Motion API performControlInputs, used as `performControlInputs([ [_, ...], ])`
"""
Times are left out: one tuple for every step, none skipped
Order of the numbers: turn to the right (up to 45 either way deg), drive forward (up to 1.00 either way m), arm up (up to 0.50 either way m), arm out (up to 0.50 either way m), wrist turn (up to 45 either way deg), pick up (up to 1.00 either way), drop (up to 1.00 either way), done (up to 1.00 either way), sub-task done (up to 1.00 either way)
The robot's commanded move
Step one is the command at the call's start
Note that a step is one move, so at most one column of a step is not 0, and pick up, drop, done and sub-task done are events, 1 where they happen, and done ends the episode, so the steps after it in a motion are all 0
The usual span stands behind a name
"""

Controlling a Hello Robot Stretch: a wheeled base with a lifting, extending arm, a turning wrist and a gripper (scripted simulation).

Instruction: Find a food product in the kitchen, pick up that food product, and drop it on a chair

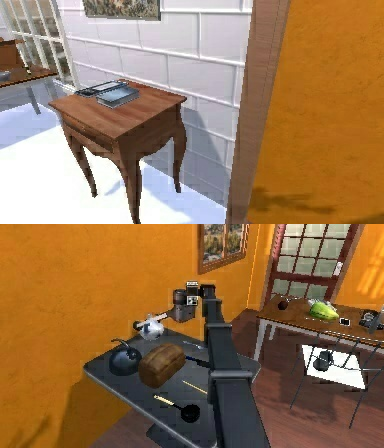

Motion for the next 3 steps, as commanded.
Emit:
performControlInputs([
  [0.0, 0.00, -0.30, 0.00, 0.0, 0.00, 0.00, 0.00, 0.00],
  [0.0, 0.00, 0.00, 0.00, 0.0, 1.00, 0.00, 0.00, 0.00],
  [0.0, 0.00, 0.10, 0.00, 0.0, 0.00, 0.00, 0.00, 0.00],
])
